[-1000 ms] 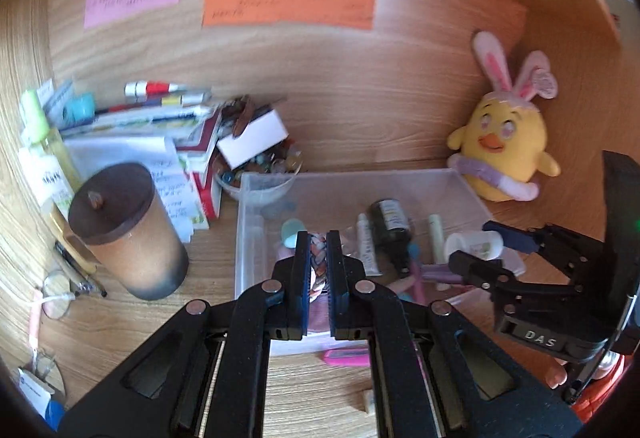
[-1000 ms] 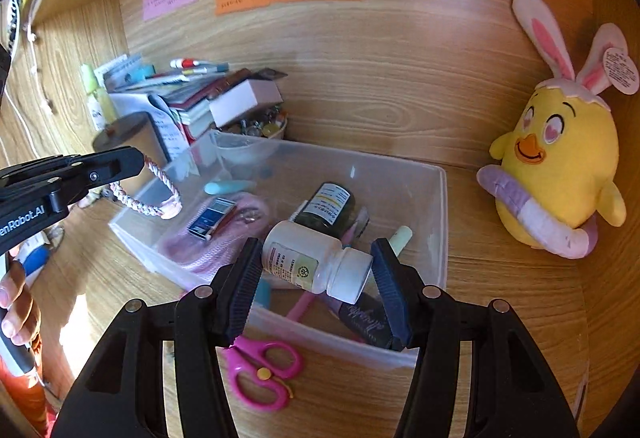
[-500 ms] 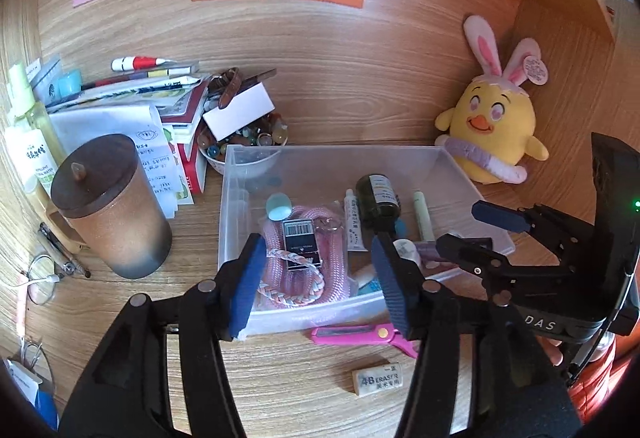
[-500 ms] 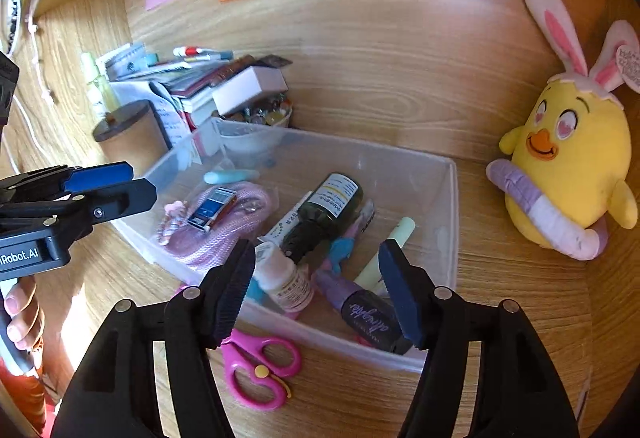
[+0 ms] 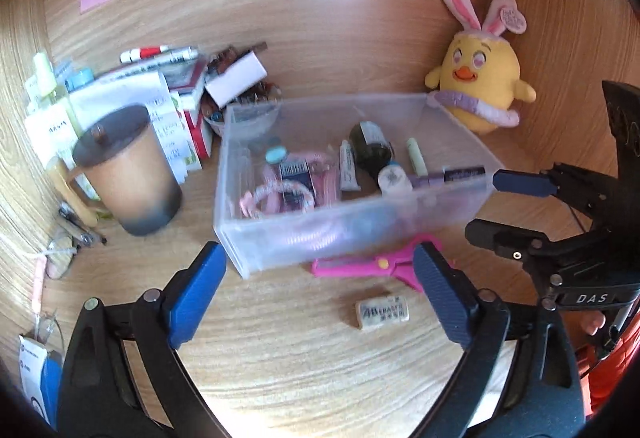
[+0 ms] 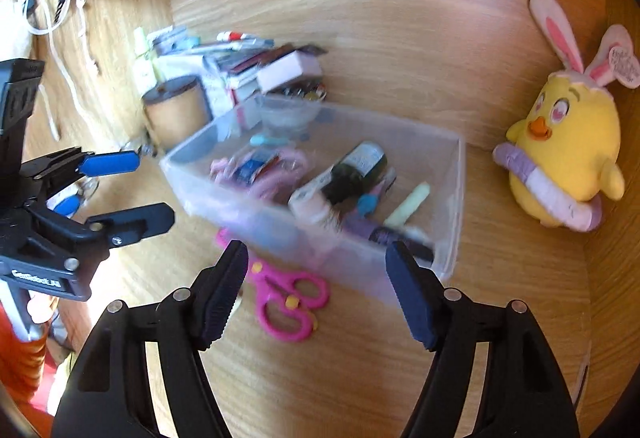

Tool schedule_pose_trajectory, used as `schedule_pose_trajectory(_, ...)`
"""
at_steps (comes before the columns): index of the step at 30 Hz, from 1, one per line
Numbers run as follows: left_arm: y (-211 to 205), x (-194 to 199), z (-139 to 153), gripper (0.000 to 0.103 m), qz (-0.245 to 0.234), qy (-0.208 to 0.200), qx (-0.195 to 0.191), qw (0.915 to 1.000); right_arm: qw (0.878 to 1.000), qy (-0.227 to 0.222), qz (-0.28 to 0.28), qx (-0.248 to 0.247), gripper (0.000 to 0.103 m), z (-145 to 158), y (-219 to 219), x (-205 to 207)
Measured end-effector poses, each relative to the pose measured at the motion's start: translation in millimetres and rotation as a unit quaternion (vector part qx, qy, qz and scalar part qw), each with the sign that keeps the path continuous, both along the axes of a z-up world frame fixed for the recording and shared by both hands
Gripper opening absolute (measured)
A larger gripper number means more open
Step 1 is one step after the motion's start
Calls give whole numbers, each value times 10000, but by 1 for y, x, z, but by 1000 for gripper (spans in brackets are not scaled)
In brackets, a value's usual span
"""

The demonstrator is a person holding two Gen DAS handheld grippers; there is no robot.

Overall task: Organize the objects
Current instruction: 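Grasp the beige eraser with the left gripper while the right grasps the pink scissors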

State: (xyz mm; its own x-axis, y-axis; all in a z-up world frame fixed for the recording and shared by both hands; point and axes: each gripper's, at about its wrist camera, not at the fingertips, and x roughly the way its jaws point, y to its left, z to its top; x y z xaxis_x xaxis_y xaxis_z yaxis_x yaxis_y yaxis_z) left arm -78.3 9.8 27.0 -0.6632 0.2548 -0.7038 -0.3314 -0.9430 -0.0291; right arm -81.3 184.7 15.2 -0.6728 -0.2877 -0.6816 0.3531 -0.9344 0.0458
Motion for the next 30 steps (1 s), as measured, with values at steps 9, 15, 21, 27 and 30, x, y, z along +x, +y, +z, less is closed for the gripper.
schedule_pose_trajectory(9,10,-4,-49,95,-123,-943,113,9954,9958,-839,223,294,67,-54,-8,-1)
schedule_pose_trajectory(15,18,-3,-56,89,-226,-1064,68,9940,9937,-949,501,315,39,-63,-16,-5)
schedule_pose_trajectory(21,27,-1,-64,74,-334,-1132,-146,9929,9933,-869,584,485,36,-63,-17,6)
schedule_pose_trajectory(27,32,3,-64,41,-353,-912,-341,9946,9920,-1002,545,549,33,-61,-5,29)
schedule_pose_trajectory(30,27,5,-64,41,-352,-881,-303,9950,9926,-864,622,589,34,-50,-6,39)
